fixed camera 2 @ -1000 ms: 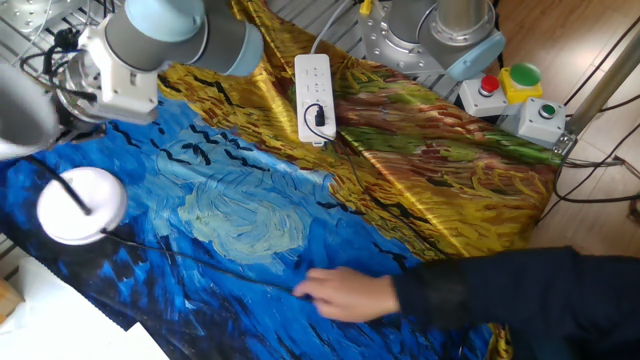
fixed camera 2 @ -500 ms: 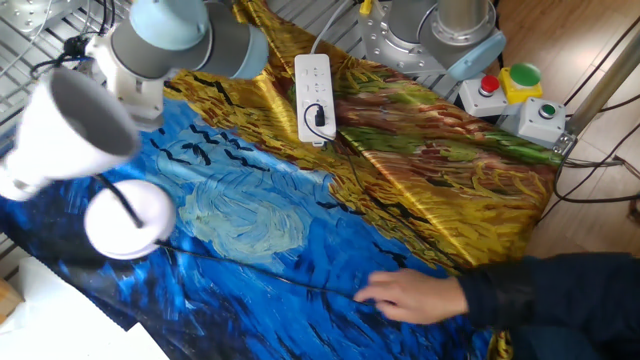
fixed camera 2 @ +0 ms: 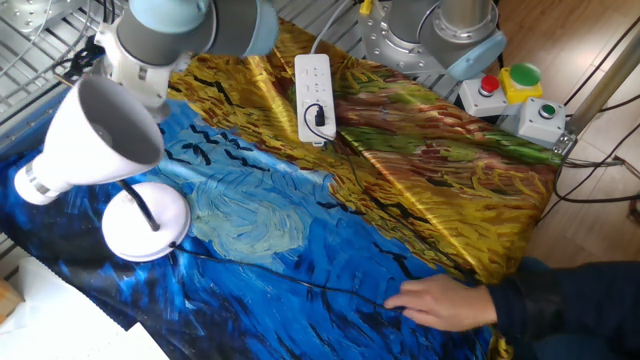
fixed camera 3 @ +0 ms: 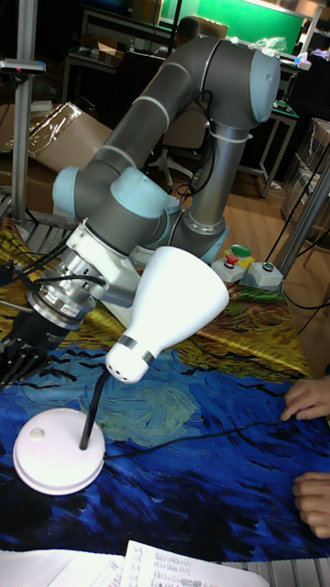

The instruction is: Turn on the desk lamp by pressing the button

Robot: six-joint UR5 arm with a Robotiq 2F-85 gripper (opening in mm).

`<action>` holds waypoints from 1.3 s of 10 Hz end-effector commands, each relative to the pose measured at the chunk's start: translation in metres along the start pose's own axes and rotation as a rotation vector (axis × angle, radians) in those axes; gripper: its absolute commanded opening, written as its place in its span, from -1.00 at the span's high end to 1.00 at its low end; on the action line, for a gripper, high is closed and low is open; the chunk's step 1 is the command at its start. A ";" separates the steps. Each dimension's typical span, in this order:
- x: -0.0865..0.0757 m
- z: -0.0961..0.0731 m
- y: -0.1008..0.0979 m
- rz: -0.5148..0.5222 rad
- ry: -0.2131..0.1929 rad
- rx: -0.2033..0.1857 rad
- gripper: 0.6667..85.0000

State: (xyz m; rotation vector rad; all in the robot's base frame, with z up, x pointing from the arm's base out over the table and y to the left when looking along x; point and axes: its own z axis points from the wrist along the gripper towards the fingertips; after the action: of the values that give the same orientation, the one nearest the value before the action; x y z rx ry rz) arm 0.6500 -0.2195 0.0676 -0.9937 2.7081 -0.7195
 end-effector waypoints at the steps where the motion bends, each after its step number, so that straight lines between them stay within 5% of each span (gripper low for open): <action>1: -0.014 -0.010 0.007 0.068 -0.041 -0.088 0.98; 6: -0.062 -0.012 -0.003 0.147 -0.104 -0.167 0.98; 10: -0.067 -0.015 0.031 0.262 -0.076 -0.334 0.98; 13: -0.068 -0.019 0.048 0.317 -0.063 -0.411 0.98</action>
State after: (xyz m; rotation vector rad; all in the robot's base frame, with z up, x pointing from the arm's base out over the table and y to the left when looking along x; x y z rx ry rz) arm 0.6765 -0.1526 0.0636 -0.7064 2.8700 -0.2070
